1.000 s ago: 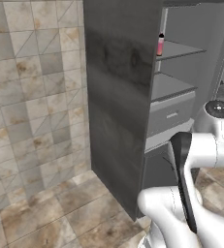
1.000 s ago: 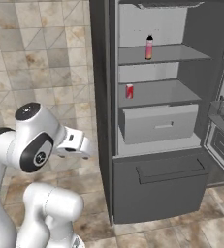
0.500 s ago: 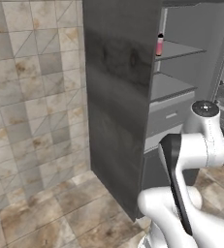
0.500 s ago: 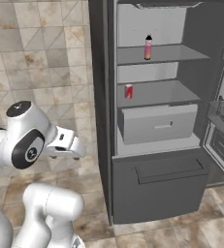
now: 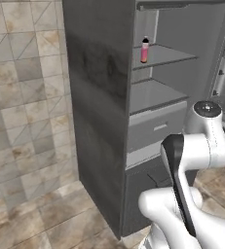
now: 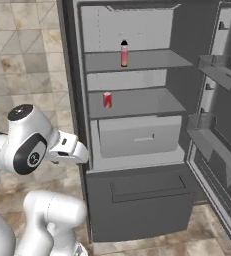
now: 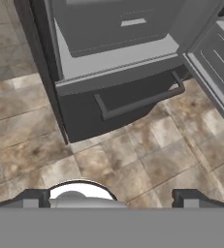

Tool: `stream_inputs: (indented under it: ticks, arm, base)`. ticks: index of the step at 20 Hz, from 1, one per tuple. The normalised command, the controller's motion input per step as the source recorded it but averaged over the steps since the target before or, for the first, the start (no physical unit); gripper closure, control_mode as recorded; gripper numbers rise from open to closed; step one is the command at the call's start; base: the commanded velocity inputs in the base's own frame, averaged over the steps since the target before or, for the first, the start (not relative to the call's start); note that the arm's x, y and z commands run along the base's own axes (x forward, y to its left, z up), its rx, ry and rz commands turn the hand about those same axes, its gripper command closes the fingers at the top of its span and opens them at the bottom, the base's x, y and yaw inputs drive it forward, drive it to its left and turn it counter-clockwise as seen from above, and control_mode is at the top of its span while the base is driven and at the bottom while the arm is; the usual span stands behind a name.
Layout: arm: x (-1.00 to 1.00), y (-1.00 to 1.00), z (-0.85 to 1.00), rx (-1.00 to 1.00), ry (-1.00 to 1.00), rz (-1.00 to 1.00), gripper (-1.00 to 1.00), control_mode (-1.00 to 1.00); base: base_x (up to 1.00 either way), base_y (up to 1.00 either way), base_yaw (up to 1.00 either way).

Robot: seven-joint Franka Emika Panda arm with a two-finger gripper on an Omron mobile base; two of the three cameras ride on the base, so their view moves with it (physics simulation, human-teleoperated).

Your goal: Open the fridge, grab two sodas, and place both sodas inside the bowl with ice on the dining counter.

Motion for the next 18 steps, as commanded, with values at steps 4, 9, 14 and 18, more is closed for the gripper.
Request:
stream_inputs:
  ticks: [4, 9, 14, 18]
  arm:
    - [0.0, 0.0, 0.0, 0.0, 0.0, 0.0, -1.0, 1.0]
    - [0.0, 0.0, 0.0, 0.0, 0.0, 0.0, -1.0, 1.0]
    - [0.0, 0.0, 0.0, 0.0, 0.0, 0.0, -1.0, 1.0]
    - [0.0, 0.0, 0.0, 0.0, 0.0, 0.0, -1.0, 1.0]
  base:
    - [0.61, -0.37, 0.16]
    - [0.37, -0.4, 0.18]
    - [0.28, -0.51, 0.2]
    - [0.42, -0.35, 0.22]
